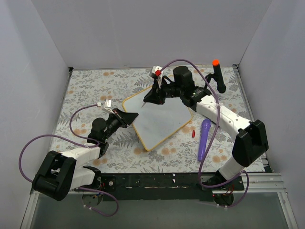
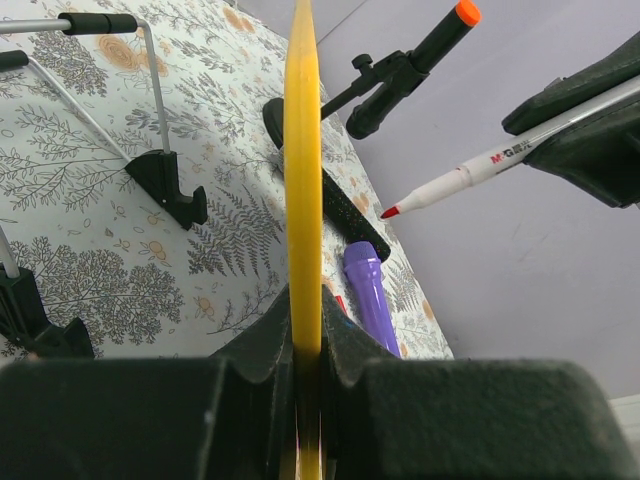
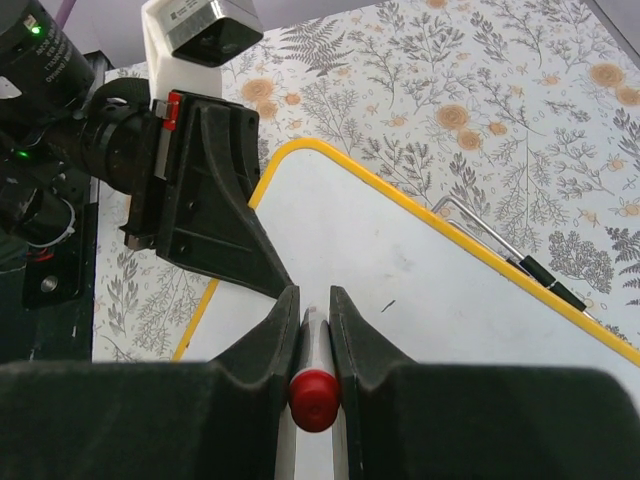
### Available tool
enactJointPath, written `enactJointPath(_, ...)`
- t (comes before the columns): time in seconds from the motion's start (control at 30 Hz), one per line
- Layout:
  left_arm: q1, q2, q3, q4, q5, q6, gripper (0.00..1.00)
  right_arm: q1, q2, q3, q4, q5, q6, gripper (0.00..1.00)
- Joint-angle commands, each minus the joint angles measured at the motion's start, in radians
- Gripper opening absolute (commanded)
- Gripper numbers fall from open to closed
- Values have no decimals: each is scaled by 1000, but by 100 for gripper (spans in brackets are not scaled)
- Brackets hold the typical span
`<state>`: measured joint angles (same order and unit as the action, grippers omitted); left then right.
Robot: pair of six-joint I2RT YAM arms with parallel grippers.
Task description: Write a sentence on the whiteboard
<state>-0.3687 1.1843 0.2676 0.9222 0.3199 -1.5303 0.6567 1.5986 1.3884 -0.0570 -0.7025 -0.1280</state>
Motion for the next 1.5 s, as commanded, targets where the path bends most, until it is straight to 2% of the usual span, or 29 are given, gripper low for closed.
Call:
enactJointPath(0.0,1,-38,13,144,-30,-17,0,7,0,-19,112,44,45,1)
enactJointPath(0.6,1,-35,9,150,-33,-42,0,11,43,-17,152,104,88,1)
enactJointPath(1.47,1,-18,2,175,-18,-50,0,21,100,35,158,106,120,1)
